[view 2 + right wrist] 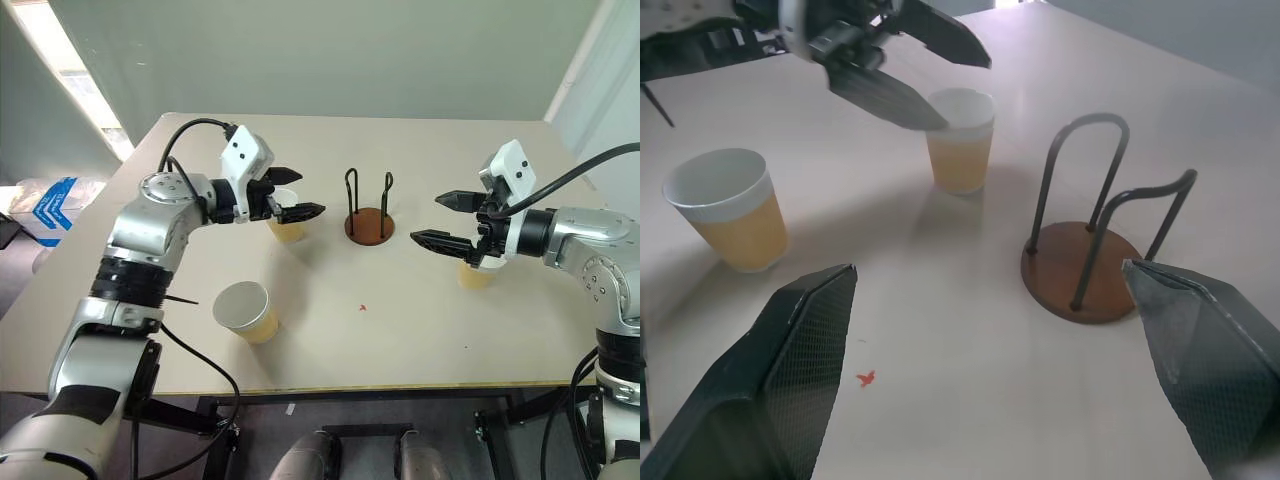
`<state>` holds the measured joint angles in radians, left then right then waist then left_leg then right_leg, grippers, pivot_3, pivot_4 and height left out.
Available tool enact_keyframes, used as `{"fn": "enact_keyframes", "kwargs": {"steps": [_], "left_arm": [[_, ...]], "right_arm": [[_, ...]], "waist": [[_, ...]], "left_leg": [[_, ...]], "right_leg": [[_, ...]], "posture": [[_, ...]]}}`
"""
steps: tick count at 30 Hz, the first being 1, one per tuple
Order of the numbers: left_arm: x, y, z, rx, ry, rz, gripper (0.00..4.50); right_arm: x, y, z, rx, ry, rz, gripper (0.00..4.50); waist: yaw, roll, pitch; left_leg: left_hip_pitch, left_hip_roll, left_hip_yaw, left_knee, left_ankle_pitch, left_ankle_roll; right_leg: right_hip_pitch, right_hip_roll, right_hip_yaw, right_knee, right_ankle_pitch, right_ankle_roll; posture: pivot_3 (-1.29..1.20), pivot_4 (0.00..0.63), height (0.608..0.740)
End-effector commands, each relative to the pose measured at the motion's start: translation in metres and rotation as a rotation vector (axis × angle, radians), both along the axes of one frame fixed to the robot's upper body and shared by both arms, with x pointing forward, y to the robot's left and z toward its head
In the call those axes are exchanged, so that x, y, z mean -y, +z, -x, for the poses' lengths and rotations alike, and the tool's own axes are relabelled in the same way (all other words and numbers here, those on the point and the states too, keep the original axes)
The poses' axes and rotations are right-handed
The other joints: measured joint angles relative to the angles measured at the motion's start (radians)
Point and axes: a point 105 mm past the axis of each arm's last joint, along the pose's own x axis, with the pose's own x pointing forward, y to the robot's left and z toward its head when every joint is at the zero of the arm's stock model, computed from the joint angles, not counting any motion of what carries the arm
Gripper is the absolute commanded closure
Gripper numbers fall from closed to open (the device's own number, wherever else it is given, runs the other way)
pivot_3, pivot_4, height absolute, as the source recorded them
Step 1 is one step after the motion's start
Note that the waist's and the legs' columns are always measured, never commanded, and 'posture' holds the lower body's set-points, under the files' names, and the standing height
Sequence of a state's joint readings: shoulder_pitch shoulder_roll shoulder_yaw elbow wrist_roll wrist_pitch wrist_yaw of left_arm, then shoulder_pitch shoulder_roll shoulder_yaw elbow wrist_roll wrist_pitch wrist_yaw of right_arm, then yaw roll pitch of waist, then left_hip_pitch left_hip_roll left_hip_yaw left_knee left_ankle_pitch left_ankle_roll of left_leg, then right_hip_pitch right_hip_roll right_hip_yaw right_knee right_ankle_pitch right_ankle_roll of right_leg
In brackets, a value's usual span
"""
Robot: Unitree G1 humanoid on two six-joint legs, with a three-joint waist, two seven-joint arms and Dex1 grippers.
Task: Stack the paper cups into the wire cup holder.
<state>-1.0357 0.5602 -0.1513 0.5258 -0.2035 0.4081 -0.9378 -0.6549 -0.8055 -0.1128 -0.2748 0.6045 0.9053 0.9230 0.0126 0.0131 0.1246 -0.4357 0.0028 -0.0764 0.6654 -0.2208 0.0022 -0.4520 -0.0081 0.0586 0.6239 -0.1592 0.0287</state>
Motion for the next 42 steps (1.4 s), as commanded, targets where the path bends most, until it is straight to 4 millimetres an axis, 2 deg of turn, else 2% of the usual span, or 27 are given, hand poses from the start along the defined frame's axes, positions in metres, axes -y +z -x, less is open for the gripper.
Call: {"fn": "enact_keyframes", "kwargs": {"steps": [1,9,15,24,32,36,42], "left_arm": [[0.011,0.008,-0.007,0.023,-0.023,0.001,0.01],[0.035,-0.005,-0.011,-0.023,-0.080,-0.015,0.01],[0.045,-0.007,-0.018,-0.029,-0.067,-0.004,0.01],[0.075,-0.009,-0.026,-0.025,-0.067,0.014,0.01],[0.088,-0.018,-0.032,-0.055,-0.031,0.020,0.01],[0.089,-0.025,-0.035,-0.070,0.005,0.025,0.91],[0.090,-0.035,-0.037,-0.077,0.044,0.027,3.09]], "right_arm": [[0.000,0.020,0.008,0.075,0.003,-0.004,0.00],[-0.001,0.023,0.012,0.088,0.005,-0.001,0.00],[-0.001,0.023,0.013,0.090,0.002,-0.002,0.00],[-0.001,0.022,0.013,0.093,-0.005,0.000,0.00],[0.001,0.022,0.015,0.093,-0.015,-0.001,0.00],[0.001,0.021,0.015,0.092,-0.018,-0.003,0.00],[0.000,0.020,0.015,0.090,-0.021,-0.003,0.00]], "waist": [[0.000,0.000,0.000],[0.004,0.000,0.000],[0.007,0.000,0.000],[0.015,0.000,0.000],[0.016,0.000,0.000],[0.016,0.000,0.000],[0.018,0.000,0.000]], "left_leg": [[0.000,0.000,0.000,0.000,0.000,0.000],[-0.003,-0.001,0.000,0.000,-0.001,0.003],[-0.004,-0.002,0.001,0.002,-0.002,0.007],[-0.004,-0.006,0.004,0.004,-0.004,0.012],[-0.005,-0.006,0.005,0.007,-0.004,0.014],[-0.005,-0.006,0.006,0.009,-0.005,0.014],[-0.006,-0.006,0.007,0.012,-0.005,0.015]], "right_leg": [[0.000,0.000,0.000,0.000,0.000,0.001],[0.001,0.000,0.000,-0.008,0.003,0.007],[0.003,-0.002,0.001,-0.013,0.006,0.011],[0.004,-0.007,0.001,-0.013,0.007,0.016],[0.004,-0.008,0.001,-0.013,0.006,0.019],[0.005,-0.008,0.001,-0.013,0.006,0.020],[0.006,-0.008,0.001,-0.013,0.005,0.023]], "posture": [[0.00,0.150,0.740],[0.00,0.150,0.740],[0.00,0.150,0.740],[0.00,0.150,0.740],[0.00,0.150,0.740],[0.00,0.150,0.740],[0.00,0.150,0.740]]}}
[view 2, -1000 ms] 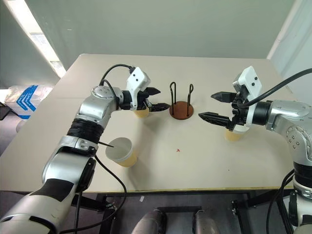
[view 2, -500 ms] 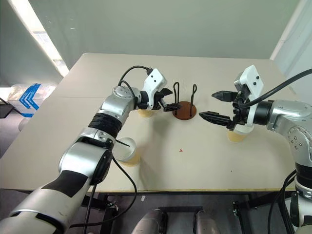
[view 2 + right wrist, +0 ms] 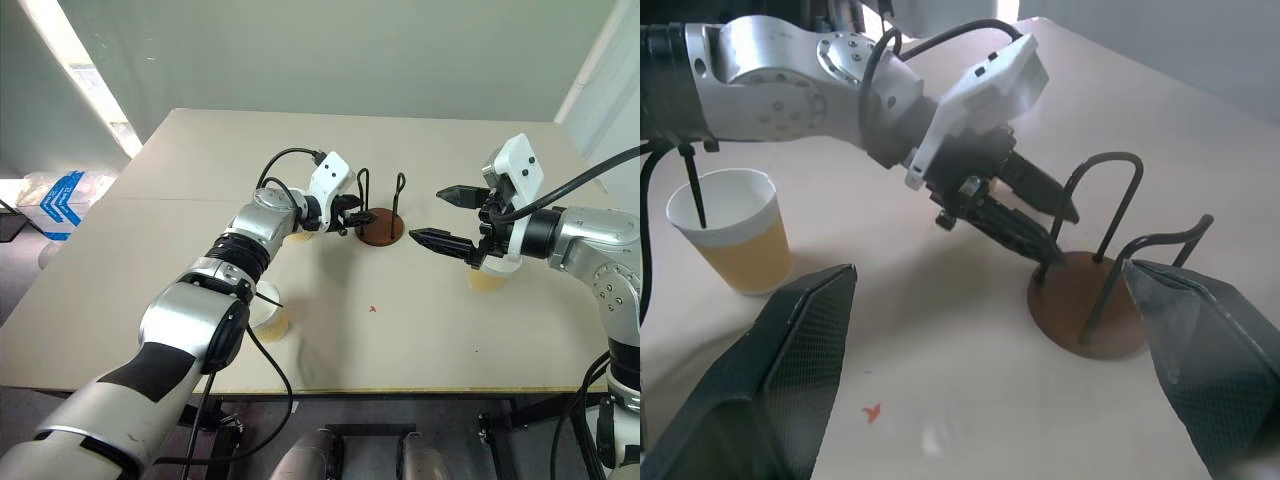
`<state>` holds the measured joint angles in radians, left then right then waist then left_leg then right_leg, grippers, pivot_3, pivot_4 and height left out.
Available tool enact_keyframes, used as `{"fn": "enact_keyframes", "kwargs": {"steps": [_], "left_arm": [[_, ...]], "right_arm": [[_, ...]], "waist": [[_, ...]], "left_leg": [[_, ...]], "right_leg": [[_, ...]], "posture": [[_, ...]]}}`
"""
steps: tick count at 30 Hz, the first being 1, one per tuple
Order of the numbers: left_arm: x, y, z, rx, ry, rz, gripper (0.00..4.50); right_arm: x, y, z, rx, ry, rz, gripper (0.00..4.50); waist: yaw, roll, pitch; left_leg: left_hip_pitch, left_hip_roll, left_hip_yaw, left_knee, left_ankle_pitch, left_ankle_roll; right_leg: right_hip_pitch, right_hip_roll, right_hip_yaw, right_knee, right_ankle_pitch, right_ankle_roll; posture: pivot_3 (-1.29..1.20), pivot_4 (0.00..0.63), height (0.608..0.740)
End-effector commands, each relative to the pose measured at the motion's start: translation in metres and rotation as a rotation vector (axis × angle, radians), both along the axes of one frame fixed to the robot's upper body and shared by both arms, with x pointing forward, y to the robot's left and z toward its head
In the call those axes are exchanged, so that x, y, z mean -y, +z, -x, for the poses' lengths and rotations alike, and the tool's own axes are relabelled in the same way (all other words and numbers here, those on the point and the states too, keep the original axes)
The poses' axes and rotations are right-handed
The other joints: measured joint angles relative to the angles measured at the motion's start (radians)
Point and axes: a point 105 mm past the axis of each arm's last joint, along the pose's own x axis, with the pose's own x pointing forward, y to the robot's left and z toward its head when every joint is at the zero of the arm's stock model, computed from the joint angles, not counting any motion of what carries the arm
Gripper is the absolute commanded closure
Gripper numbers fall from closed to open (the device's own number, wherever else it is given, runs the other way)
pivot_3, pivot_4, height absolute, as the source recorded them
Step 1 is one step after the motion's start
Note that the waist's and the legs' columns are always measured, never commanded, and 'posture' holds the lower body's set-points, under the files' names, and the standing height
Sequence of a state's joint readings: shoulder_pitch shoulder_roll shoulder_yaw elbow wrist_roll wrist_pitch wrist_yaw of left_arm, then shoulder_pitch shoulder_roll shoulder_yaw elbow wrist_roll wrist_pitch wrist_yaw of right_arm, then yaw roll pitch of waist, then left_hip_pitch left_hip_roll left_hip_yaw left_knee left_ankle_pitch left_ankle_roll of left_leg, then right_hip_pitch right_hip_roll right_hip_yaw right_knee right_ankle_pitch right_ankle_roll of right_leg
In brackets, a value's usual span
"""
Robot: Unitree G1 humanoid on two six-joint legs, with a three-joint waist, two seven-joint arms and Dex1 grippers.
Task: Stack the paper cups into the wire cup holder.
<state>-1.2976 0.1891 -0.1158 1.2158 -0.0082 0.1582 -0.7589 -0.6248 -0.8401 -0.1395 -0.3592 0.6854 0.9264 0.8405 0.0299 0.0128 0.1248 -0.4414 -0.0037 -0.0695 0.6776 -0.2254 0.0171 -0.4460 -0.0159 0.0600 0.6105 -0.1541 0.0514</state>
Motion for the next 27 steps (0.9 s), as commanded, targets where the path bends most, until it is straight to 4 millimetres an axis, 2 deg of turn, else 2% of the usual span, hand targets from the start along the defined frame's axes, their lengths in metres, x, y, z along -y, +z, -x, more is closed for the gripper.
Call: {"fn": "enact_keyframes", "kwargs": {"steps": [1,4,11,14,18,23,27], "left_arm": [[0.006,0.017,-0.003,0.061,0.002,0.016,3.46],[0.007,0.018,-0.004,0.066,0.008,0.026,4.49],[0.010,0.022,-0.002,0.060,-0.009,0.060,4.49],[0.015,0.031,0.004,0.073,-0.095,0.061,4.49],[0.013,0.045,0.016,0.098,-0.231,0.032,4.49],[0.005,0.061,0.040,0.127,-0.396,-0.029,4.49],[0.006,0.058,0.071,0.102,-0.501,-0.063,4.49]], "right_arm": [[0.002,0.013,0.005,0.055,-0.004,-0.003,0.00],[0.002,0.012,0.005,0.054,-0.005,-0.002,0.00],[0.002,0.012,0.006,0.055,-0.007,0.001,0.00],[0.003,0.015,0.007,0.059,-0.007,0.001,0.00],[0.007,0.022,0.010,0.065,0.000,-0.006,0.00],[0.024,0.027,0.017,0.050,-0.014,0.027,0.00],[0.038,0.030,0.026,0.054,-0.017,0.088,0.00]], "waist": [[0.000,0.000,0.000],[0.000,0.000,0.000],[0.001,0.000,0.000],[0.002,0.000,0.000],[0.002,0.000,0.000],[0.002,0.000,0.000],[0.004,0.001,0.000]], "left_leg": [[0.000,0.000,0.000,0.001,0.000,0.000],[-0.001,0.000,0.000,0.003,0.000,0.000],[-0.001,-0.001,0.001,0.004,-0.001,0.001],[-0.001,-0.001,0.001,0.004,-0.001,0.001],[-0.003,-0.001,0.001,0.004,0.000,0.001],[-0.004,-0.001,0.002,0.005,0.000,0.000],[-0.004,-0.001,0.002,0.006,0.000,0.000]], "right_leg": [[0.000,0.000,0.000,0.000,0.000,0.000],[0.001,0.000,0.000,0.000,0.000,0.001],[0.001,0.000,0.000,0.000,0.000,0.002],[0.001,0.000,0.000,0.000,0.000,0.002],[0.000,0.000,0.001,0.000,0.000,0.002],[-0.002,0.000,0.001,0.000,0.000,0.002],[0.000,-0.001,0.001,0.000,-0.002,0.003]], "posture": [[0.00,0.150,0.740],[0.00,0.150,0.740],[0.00,0.150,0.740],[0.00,0.150,0.740],[0.00,0.150,0.740],[0.00,0.150,0.740],[0.00,0.150,0.740]]}}
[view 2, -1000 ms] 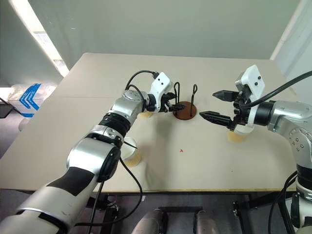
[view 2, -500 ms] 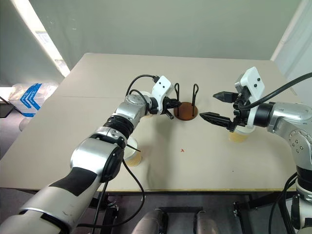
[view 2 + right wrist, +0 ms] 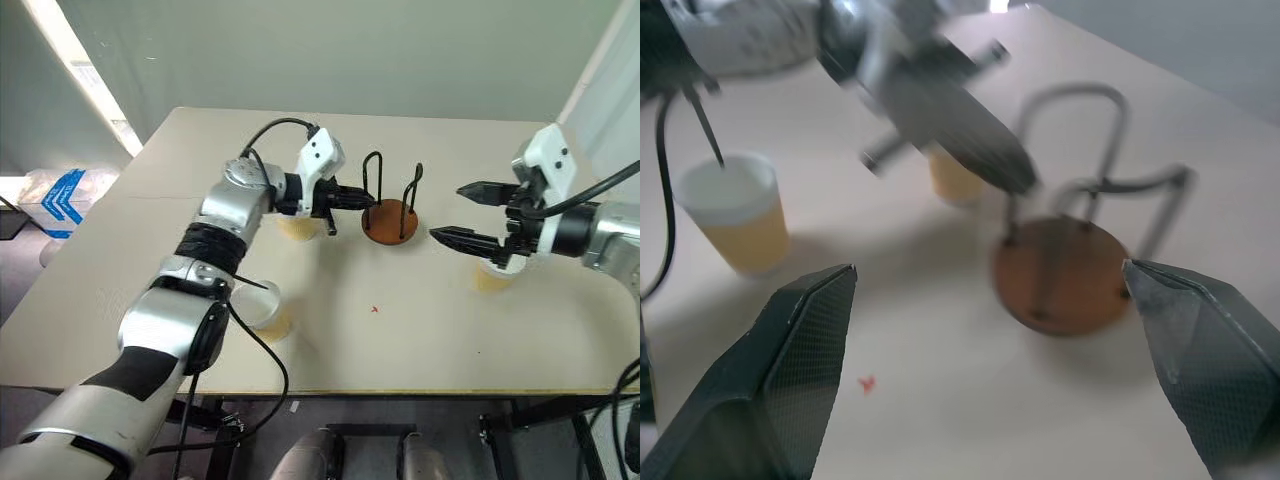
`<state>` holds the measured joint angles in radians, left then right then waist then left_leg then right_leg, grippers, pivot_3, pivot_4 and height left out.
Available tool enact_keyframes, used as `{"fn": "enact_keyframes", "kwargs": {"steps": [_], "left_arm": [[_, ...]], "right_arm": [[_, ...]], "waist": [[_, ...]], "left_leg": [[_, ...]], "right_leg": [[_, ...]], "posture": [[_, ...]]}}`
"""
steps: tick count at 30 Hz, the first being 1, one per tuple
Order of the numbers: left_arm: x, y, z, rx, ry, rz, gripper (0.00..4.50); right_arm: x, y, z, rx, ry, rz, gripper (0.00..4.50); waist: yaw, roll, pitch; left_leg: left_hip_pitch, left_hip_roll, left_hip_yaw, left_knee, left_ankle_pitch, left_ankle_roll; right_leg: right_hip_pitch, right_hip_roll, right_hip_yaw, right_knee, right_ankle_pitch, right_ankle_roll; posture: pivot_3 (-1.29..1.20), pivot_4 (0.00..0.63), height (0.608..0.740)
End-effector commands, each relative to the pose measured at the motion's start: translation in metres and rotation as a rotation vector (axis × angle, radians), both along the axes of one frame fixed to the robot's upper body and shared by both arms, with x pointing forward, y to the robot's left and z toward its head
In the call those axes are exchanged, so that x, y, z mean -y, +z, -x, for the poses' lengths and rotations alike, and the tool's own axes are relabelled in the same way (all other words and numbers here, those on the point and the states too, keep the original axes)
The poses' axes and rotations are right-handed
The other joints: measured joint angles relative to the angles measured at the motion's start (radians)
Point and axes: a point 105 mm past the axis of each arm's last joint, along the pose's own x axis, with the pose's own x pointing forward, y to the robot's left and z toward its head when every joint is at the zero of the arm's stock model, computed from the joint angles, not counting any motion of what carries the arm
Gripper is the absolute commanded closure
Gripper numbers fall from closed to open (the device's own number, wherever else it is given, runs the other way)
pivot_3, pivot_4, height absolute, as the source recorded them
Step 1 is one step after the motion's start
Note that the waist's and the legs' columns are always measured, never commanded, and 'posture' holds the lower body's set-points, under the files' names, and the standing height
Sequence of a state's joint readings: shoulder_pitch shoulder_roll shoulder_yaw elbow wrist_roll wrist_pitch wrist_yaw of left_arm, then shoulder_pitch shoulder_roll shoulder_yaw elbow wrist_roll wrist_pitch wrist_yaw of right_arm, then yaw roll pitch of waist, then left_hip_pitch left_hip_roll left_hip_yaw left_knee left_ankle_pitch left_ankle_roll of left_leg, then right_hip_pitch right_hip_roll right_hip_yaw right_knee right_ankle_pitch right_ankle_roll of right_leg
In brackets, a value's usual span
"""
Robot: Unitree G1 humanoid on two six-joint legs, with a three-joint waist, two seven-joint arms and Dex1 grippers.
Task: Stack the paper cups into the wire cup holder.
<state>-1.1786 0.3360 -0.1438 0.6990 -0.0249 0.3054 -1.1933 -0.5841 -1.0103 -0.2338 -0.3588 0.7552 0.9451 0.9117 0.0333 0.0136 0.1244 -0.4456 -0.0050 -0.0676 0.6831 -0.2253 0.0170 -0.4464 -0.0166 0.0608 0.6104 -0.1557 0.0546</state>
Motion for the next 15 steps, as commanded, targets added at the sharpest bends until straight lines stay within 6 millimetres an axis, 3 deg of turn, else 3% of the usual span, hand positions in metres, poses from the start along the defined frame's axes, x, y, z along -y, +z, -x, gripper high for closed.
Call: {"fn": "enact_keyframes", "kwargs": {"steps": [1,7,15], "left_arm": [[0.013,0.007,0.032,0.001,-0.123,-0.013,4.49],[0.025,-0.015,0.064,-0.067,-0.193,-0.033,4.49],[0.027,-0.040,0.064,-0.091,-0.166,-0.078,4.49]], "right_arm": [[0.011,0.015,0.013,0.063,0.014,0.037,0.00],[0.023,0.015,0.023,0.080,0.017,0.102,0.00],[0.020,0.012,0.023,0.095,0.014,0.092,0.00]], "waist": [[0.002,0.000,0.000],[0.004,0.000,0.000],[0.002,0.000,0.000]], "left_leg": [[0.000,0.000,0.000,0.000,0.000,0.000],[-0.001,-0.001,0.002,0.001,0.000,0.000],[0.002,-0.001,0.002,0.001,-0.006,0.010]], "right_leg": [[0.000,0.000,0.000,0.000,-0.001,0.001],[0.000,-0.004,0.000,0.001,-0.003,0.002],[0.002,-0.004,0.000,0.001,0.001,0.002]], "posture": [[0.00,0.150,0.740],[0.00,0.150,0.740],[0.00,0.150,0.740]]}}
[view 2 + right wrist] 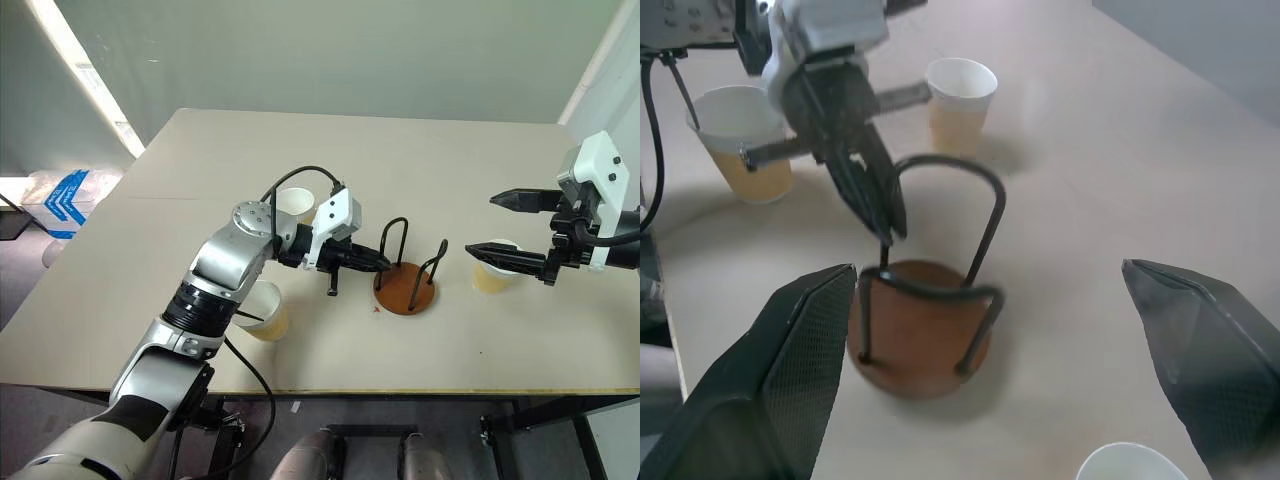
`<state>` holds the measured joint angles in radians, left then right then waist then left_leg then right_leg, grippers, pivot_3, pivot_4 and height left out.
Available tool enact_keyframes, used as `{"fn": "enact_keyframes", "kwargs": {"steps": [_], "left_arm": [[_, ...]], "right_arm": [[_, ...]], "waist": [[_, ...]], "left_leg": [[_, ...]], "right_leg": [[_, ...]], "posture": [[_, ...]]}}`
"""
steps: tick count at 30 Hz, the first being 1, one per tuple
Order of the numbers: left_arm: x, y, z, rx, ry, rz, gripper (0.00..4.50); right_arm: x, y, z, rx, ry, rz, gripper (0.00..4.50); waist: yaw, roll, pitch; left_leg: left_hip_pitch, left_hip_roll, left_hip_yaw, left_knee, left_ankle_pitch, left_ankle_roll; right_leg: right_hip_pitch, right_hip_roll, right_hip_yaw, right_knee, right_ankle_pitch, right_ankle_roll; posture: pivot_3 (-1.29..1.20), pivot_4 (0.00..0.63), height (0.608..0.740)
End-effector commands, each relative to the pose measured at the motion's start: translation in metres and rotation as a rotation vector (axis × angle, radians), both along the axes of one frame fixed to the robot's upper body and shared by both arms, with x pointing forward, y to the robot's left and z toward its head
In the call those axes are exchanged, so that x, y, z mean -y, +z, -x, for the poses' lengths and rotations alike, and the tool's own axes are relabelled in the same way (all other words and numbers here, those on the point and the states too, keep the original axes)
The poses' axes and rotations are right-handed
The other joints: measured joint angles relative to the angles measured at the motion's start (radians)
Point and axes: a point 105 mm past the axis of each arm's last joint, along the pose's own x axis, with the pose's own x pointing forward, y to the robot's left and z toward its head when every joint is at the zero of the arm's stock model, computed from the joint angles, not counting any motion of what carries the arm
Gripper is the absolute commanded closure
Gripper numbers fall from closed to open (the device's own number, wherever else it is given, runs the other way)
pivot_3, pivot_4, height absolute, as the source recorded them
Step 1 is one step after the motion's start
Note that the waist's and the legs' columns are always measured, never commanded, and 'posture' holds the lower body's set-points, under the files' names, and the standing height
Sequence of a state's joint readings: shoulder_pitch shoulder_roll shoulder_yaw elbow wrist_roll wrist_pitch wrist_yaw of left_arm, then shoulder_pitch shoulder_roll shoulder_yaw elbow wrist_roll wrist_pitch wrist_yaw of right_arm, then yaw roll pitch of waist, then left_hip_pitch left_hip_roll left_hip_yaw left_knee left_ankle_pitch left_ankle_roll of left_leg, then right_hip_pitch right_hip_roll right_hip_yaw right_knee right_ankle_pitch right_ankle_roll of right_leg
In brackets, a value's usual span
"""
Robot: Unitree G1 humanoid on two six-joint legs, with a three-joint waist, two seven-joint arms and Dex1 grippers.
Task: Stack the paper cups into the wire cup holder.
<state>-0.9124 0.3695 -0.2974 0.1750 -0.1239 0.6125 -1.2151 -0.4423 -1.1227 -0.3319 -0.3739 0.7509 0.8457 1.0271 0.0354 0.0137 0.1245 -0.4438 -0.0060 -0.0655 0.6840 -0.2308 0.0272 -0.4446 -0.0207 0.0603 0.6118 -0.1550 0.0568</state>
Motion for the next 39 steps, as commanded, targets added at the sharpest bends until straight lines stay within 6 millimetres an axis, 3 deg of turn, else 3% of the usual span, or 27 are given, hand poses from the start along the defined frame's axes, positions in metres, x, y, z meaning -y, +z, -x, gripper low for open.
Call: {"fn": "enact_keyframes", "kwargs": {"steps": [1,6,10,19,25,39], "left_arm": [[0.001,0.003,0.001,0.051,-0.006,-0.009,4.49],[-0.009,-0.008,-0.007,0.029,0.045,-0.040,4.49],[-0.013,-0.016,-0.005,0.010,0.032,-0.072,3.39],[-0.015,-0.007,-0.005,0.025,0.035,-0.062,0.15],[-0.024,0.008,-0.002,0.032,0.018,-0.068,0.04],[-0.077,0.066,0.000,0.204,0.086,-0.061,0.04]], "right_arm": [[-0.001,0.012,0.005,0.074,-0.003,0.005,0.00],[-0.002,0.010,0.005,0.076,-0.007,0.000,0.00],[-0.005,0.009,0.003,0.083,-0.002,-0.006,0.00],[-0.004,0.008,-0.003,0.098,-0.011,0.000,0.00],[-0.003,0.008,-0.003,0.090,-0.005,0.006,0.00],[-0.001,0.006,0.000,0.070,-0.001,0.021,0.00]], "waist": [[0.000,0.000,0.000],[-0.002,0.000,0.000],[-0.003,0.000,0.000],[-0.003,0.000,0.000],[-0.003,0.000,0.000],[-0.005,0.000,0.000]], "left_leg": [[0.000,0.000,0.000,0.000,0.001,0.000],[0.004,-0.001,0.000,0.000,0.003,0.000],[0.006,-0.001,0.000,0.000,0.004,0.000],[0.005,-0.001,0.000,-0.001,0.003,0.000],[0.005,-0.001,0.000,-0.002,0.003,0.000],[0.005,-0.001,0.000,-0.002,0.002,-0.001]], "right_leg": [[0.001,0.000,0.000,0.000,0.002,0.000],[0.005,0.000,0.002,-0.001,0.000,-0.008],[0.006,0.000,0.002,-0.001,0.001,-0.009],[0.006,0.000,0.002,-0.002,-0.001,-0.007],[0.006,0.000,0.002,-0.002,-0.001,-0.007],[0.005,0.000,0.002,-0.002,-0.004,-0.010]], "posture": [[0.00,0.150,0.740],[0.00,0.150,0.740],[0.00,0.150,0.740],[0.00,0.150,0.740],[0.00,0.150,0.740],[0.00,0.150,0.740]]}}
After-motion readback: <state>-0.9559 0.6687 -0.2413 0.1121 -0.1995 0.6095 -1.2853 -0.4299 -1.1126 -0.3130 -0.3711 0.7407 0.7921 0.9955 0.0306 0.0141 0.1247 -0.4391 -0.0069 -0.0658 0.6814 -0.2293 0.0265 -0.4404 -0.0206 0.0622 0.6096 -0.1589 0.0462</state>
